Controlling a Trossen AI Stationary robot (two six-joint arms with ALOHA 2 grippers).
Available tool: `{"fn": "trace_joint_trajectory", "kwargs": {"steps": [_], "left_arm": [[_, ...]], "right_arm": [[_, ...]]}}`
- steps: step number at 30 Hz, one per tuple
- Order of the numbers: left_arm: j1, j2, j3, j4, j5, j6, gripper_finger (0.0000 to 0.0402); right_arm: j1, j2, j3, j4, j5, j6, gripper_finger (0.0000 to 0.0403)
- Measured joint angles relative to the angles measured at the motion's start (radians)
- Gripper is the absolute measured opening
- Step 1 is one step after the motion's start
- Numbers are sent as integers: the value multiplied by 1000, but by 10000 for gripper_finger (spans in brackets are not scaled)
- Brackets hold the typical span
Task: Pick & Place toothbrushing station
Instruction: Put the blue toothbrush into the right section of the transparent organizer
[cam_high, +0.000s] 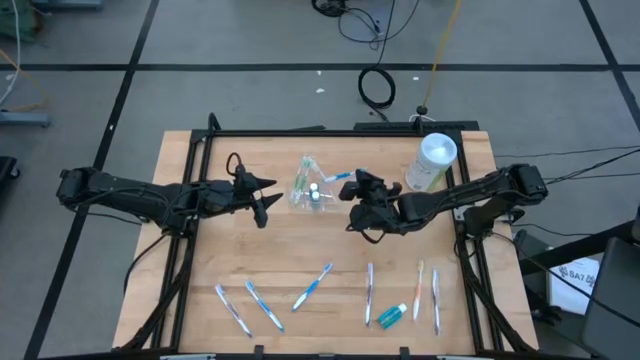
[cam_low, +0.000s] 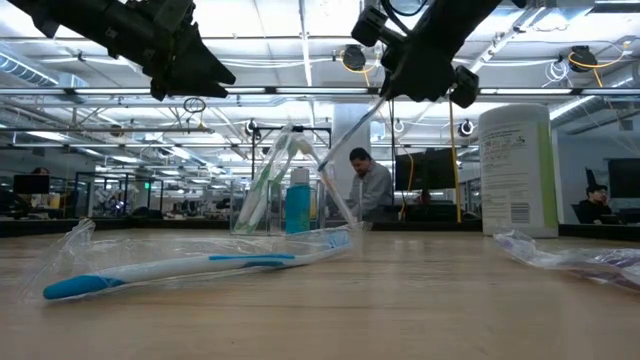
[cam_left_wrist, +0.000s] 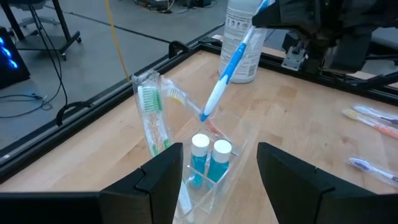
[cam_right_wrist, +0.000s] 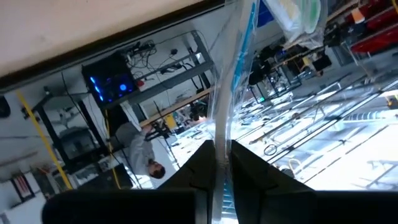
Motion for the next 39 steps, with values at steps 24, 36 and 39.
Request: {"fn": "trace_joint_trajectory", "kwargs": {"steps": [24,36,39], "left_arm": [[0,0,0,21,-3,-17,214],[0,0,0,24,-3,-15,214],[0,0,0,24,-3,-14,214]], "right_arm": [[13,-75,-8,-43,-223,-177,26],[11,-74,-138,98,-255,-164,33],[10,-74,-162,133,-337,-101,40]]}}
